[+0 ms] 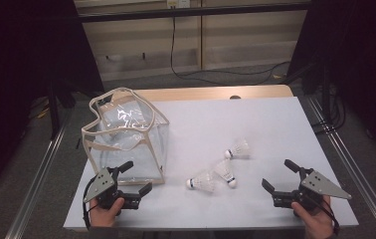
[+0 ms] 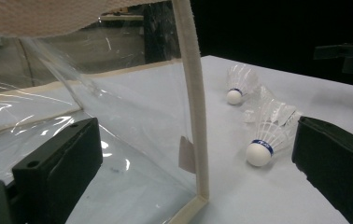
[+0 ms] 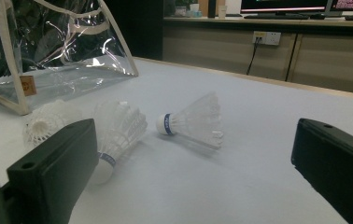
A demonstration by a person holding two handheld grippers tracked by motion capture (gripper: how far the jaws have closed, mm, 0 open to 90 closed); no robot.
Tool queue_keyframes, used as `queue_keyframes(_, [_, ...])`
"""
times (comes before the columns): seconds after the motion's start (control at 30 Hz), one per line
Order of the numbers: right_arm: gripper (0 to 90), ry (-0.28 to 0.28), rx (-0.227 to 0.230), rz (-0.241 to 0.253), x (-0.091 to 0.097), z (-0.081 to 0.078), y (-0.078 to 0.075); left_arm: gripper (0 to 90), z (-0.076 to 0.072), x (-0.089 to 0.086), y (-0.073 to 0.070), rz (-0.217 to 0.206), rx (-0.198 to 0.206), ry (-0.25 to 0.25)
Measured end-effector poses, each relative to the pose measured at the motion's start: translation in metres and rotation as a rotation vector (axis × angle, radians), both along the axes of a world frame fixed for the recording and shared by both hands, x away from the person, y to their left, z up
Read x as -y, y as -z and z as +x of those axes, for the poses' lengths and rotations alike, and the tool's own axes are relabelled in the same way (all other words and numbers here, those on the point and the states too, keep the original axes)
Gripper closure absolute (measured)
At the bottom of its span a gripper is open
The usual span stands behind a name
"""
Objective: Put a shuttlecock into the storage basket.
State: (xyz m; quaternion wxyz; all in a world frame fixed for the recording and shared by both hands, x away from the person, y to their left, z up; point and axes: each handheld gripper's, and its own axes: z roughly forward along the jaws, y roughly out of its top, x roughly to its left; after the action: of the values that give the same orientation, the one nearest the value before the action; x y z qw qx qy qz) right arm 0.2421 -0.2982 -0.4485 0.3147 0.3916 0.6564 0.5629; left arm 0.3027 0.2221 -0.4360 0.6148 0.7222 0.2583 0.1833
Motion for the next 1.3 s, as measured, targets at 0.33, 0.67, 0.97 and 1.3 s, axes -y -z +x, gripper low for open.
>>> queue_keyframes(0.33, [0.6,0.001,-0.001,0.002,0.002,0.000,0.000,1.8,0.001,0.004,-0.001,-0.019,-0.005,0.017])
queue_keyframes(0.67, [0.8,-0.024,0.008,0.003,-0.002,0.001,-0.002,1.8,-0.005,0.013,-0.005,-0.026,-0.011,0.031])
queue_keyframes(0.97, [0.8,-0.032,0.006,-0.010,-0.004,0.002,-0.001,1.8,-0.004,0.025,-0.005,-0.031,-0.020,0.077])
queue_keyframes(1.3, [0.8,-0.033,0.009,-0.005,-0.004,0.002,-0.001,1.7,-0.003,0.042,-0.005,-0.015,-0.032,0.119])
